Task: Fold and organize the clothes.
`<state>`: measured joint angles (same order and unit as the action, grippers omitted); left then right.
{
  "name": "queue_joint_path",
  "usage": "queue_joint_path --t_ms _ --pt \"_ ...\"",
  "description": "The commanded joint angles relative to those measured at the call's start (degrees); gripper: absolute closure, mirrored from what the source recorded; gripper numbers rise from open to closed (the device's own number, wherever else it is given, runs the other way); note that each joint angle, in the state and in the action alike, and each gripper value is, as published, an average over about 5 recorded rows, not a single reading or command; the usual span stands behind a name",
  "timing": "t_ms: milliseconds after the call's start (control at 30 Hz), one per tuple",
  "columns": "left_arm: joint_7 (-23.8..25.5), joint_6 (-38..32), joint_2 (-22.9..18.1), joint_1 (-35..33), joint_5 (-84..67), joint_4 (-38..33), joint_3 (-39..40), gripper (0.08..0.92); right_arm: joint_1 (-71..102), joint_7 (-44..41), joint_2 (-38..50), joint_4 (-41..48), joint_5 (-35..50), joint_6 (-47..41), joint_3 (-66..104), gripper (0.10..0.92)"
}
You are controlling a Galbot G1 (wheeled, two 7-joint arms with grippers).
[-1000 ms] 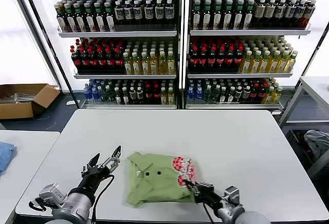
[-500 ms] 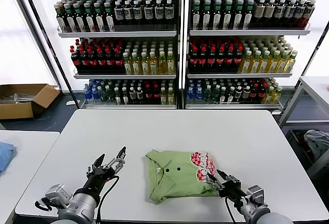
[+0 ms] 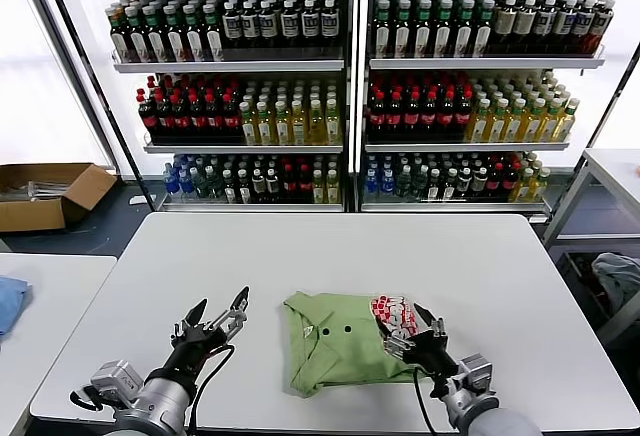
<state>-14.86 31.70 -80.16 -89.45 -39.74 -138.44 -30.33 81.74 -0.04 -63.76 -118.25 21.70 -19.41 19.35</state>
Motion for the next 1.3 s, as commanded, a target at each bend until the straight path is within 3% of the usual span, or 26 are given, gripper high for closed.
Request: queue_joint_path --t_ms 33,167,500,767,967,1167,1300 --pt "0.6 -0.3 -0.1 -0.5 0.3 0.3 -0.3 0.177 -1.9 0.5 -5.0 11.2 -6.4 1.6 -5.7 0.205" --pt "0.7 -0.4 -0.2 -0.5 0.5 0.6 -0.2 0.177 -1.5 2.1 -4.7 10.4 -2.0 -0.3 -5.0 0.203" --pt "0.5 -0.4 -0.3 0.2 1.3 1.1 1.1 0.177 -2.2 2.9 -4.2 -1.8 1.7 3.4 -3.7 0.203" --pt "0.4 -0.4 -0.3 0.4 2.1 1.2 2.0 0.177 -10.0 2.6 -7.3 7.4 -4.9 1.8 -9.6 0.203" --pt "0.5 -0.4 -0.4 -0.4 2.2 0.9 1.0 0.177 -12.9 6.2 -9.6 14.6 -8.0 -5.8 -14.5 0.203" --pt "0.2 -0.3 -0.7 -0.7 1.7 0.9 0.1 0.177 -12.5 6.7 -8.3 11.3 -6.3 -9.4 -14.6 0.203" --pt "0.1 -0.2 -0.8 -0.5 1.7 1.0 0.5 0.177 -12.5 7.1 -6.6 3.3 -2.9 -8.9 -12.7 0.203"
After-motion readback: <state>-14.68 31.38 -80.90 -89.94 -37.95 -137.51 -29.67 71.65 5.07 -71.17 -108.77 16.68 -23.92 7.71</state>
